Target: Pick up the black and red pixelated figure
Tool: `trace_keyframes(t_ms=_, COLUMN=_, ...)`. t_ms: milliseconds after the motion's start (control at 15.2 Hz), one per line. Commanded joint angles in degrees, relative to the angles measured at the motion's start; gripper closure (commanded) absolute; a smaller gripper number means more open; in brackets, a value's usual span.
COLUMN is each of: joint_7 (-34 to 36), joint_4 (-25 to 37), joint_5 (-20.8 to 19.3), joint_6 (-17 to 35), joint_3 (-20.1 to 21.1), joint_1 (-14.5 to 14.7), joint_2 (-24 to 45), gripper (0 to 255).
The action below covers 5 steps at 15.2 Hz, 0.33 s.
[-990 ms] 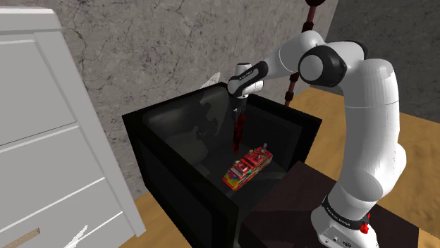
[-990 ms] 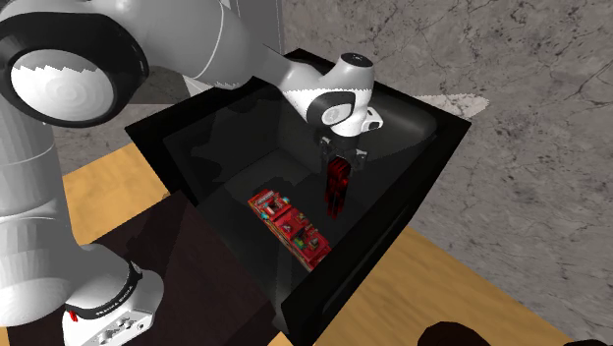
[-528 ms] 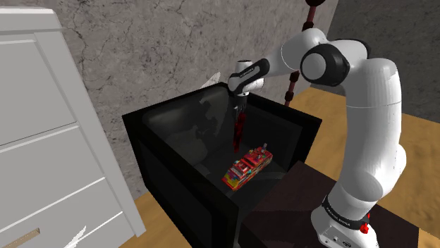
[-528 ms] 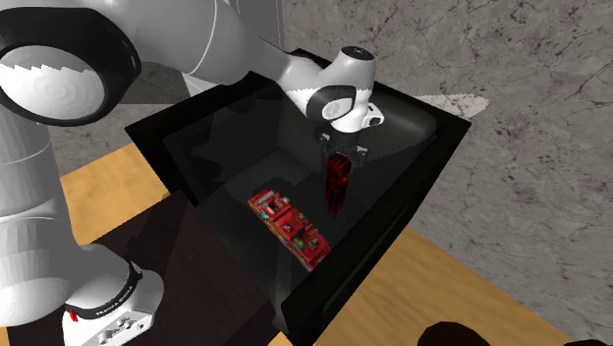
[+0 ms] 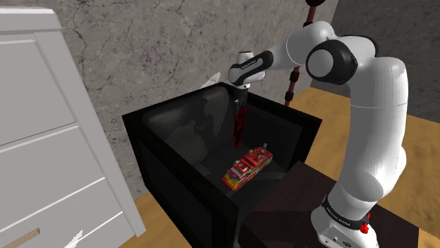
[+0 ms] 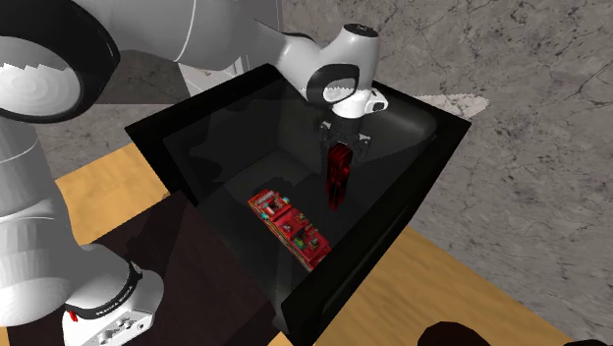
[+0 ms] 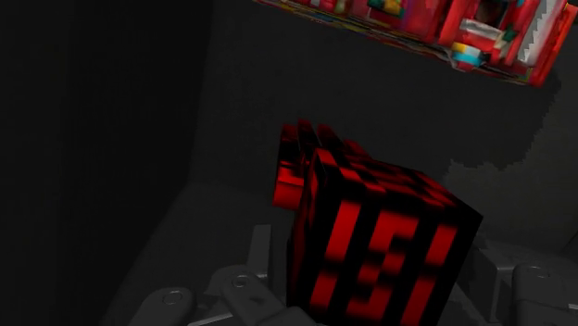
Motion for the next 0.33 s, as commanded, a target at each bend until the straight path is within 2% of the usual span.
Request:
trace_keyframes(t_ms=0, joint_7=0.0, joint_4=0.8, joint_5=-0.1, joint_6=-1.4, joint_3=-0.1, joint_1=0.0, joint_2=-0.7, gripper=255)
trace_keyframes(t_ms=264, joint_7=0.1, joint_4=1.5, joint_5=-0.2, joint_6=-2.8, joint_3=-0.1, joint_1=0.0, joint_2=-1.4, gripper=255)
